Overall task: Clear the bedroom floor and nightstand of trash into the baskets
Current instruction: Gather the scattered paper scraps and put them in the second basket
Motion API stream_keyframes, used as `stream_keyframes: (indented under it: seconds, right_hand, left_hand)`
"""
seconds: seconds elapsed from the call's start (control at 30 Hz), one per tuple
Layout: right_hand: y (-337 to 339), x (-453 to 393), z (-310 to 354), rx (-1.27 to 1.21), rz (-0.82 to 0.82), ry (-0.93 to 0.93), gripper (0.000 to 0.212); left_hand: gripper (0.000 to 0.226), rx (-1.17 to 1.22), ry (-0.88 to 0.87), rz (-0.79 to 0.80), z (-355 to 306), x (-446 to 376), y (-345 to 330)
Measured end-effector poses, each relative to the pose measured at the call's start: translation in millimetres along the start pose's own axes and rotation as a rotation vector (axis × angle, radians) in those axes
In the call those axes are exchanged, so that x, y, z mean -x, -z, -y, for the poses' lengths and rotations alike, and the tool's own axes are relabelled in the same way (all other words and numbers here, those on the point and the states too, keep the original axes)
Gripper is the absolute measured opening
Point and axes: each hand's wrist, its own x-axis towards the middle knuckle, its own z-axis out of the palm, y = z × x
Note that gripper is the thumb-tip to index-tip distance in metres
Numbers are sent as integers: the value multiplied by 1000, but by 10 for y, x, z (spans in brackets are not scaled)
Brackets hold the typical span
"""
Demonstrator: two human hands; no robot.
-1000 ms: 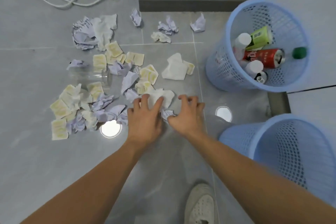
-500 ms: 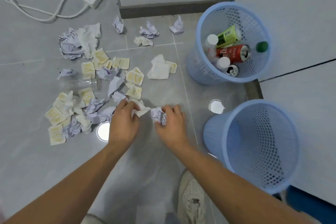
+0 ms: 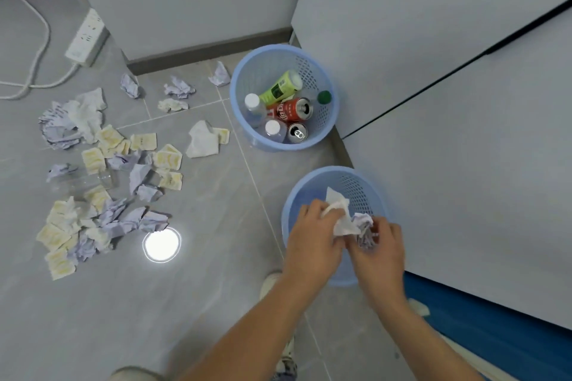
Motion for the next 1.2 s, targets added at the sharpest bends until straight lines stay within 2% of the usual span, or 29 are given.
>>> stream_keyframes:
  seconds: [0.07, 0.13, 0.17, 0.3, 0.37, 0.5, 0.6, 0.7, 0.8, 0.9, 1.03, 1.1, 1.2]
  right_hand:
    - [-53, -126, -76, 32, 99, -58, 51]
    - [-93, -164, -89, 92, 158, -85, 65]
    - [-104, -144, -62, 118, 158, -71, 66]
    - [-185, 121, 397, 50, 98, 141, 41]
    - [-335, 299, 830, -19, 129, 271, 35]
    - [-1056, 438, 1463, -39, 355, 434, 39]
    - [-1775, 374, 1701, 68, 562, 549, 41]
    - [-2444, 135, 1914, 246, 679, 680, 47]
    - [-3006, -307, 2061, 411, 618, 787, 59]
    - [-3383, -867, 2174, 524, 555, 762, 73]
    - [-3709, -1449, 2199, 750, 599, 758, 89]
    - [-3792, -1584, 2080, 791, 630, 777, 80]
    - [-3847, -1545, 1823, 788, 531, 892, 51]
  left_hand:
    - [58, -148, -19, 5, 19, -36, -21]
    - [63, -219, -11, -19, 79, 38, 94]
    - [63, -222, -4, -12, 137, 108, 172]
    - [54, -142, 2, -20, 406, 462, 659]
    - [46, -122, -19, -51, 549, 581, 941]
    - [36, -72, 132, -251, 991, 685, 1517]
    - [34, -64, 303, -358, 1539, 725, 1893]
    - [36, -112, 368, -423, 2201, 592, 2186]
    - [48, -240, 392, -437, 2843, 327, 2388]
    - [67, -384, 364, -358, 3270, -27, 2475]
    - [87, -558, 342, -251, 3578, -510, 2464]
    - [86, -690, 336, -192, 3688, -682, 2407]
    - [64, -758, 299, -166, 3891, -716, 2253]
